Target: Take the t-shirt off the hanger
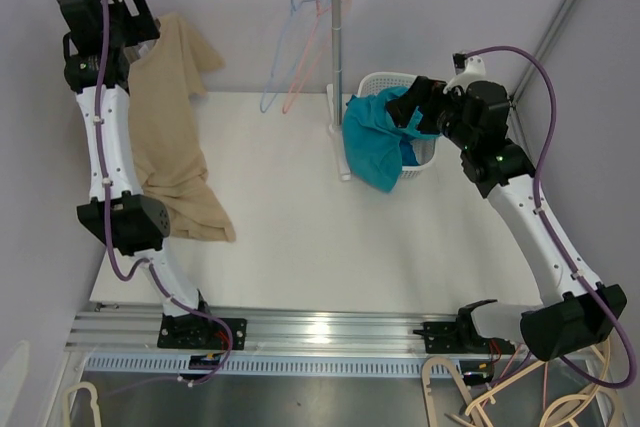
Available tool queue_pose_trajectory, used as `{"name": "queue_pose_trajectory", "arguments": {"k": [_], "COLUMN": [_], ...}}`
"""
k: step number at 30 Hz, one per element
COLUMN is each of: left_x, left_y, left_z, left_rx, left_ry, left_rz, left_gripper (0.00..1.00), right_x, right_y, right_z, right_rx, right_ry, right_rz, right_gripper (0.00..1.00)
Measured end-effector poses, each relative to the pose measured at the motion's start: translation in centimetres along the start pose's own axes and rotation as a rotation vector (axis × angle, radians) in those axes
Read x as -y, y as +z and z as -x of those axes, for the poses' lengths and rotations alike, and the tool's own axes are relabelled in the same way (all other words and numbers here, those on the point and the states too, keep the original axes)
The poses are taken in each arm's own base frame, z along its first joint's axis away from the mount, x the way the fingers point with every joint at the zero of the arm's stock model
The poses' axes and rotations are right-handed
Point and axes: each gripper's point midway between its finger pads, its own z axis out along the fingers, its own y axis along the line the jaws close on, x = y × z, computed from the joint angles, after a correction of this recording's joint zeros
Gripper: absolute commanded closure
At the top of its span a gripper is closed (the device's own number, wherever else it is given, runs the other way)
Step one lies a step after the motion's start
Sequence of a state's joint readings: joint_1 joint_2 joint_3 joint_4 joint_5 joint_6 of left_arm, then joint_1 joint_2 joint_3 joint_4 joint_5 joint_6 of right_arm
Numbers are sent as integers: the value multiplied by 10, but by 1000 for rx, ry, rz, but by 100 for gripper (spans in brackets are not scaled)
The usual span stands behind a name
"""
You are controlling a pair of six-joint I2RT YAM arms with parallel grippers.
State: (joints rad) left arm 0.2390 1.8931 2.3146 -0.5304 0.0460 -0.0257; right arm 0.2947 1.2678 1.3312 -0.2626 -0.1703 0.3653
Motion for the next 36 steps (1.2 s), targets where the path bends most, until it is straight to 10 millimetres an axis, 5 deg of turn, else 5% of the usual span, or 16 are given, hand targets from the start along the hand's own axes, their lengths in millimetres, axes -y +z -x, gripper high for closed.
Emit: {"name": "queue_pose_trajectory", "arguments": {"k": [3,12,25,30,32,36], "left_x": [2,6,9,11,14,17], "left_y": [11,43,47,49,49,49], "left_z": [-11,-56,-42,-35,-34,-33], "left_rx": [-20,-105,-49,-18,-16,-12], "left_ry": [-15,-61,-106,-104,-103,-99], "left_rz": [-16,-48,-53,-35,-27,-15], "left_gripper": [27,39,37,48,62,67], "right_x": [-10,-25,-21,-18,-18,-18], "right_y": [-3,-11,-9,-6,-5,-5], "right_z": [12,31,27,24,23,23], "right_rx": [27,57,43,34,32,32], "right_ry": [-7,-19,-33,-39,-39,-39], "right_rz": [10,1,-22,-27,-28,-28], "right_gripper": [0,1,0,1,1,1]}}
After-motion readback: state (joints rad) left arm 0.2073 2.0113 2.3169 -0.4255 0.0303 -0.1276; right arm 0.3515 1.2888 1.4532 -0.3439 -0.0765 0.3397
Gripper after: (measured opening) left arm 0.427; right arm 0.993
